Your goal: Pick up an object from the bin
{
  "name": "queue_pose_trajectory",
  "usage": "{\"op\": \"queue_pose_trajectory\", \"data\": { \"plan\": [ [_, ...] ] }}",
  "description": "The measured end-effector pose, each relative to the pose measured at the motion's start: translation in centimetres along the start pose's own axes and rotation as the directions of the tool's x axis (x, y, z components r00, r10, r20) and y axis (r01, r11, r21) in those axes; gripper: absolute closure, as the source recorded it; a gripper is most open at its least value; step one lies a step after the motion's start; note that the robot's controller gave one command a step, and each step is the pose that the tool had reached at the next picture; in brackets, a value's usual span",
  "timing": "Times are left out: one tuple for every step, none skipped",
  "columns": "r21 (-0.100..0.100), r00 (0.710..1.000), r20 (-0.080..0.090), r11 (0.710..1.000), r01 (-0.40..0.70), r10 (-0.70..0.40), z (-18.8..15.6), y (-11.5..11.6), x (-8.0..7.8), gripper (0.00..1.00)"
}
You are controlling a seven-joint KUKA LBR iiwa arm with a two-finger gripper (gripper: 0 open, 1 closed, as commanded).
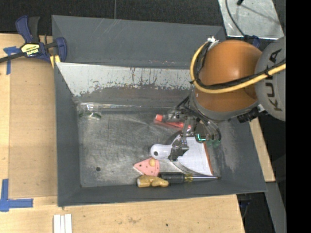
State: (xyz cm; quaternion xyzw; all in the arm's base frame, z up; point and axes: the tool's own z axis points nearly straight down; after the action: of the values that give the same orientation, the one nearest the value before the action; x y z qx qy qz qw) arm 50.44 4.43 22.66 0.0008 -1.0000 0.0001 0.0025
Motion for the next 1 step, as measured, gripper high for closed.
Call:
{"op": "queue_pose_trajectory", "data": {
  "plan": [
    [-0.001,1.000,0.008,1.000,-0.001,0.001,-0.38,-0.01,-0.16,0.00]
  ]
}}
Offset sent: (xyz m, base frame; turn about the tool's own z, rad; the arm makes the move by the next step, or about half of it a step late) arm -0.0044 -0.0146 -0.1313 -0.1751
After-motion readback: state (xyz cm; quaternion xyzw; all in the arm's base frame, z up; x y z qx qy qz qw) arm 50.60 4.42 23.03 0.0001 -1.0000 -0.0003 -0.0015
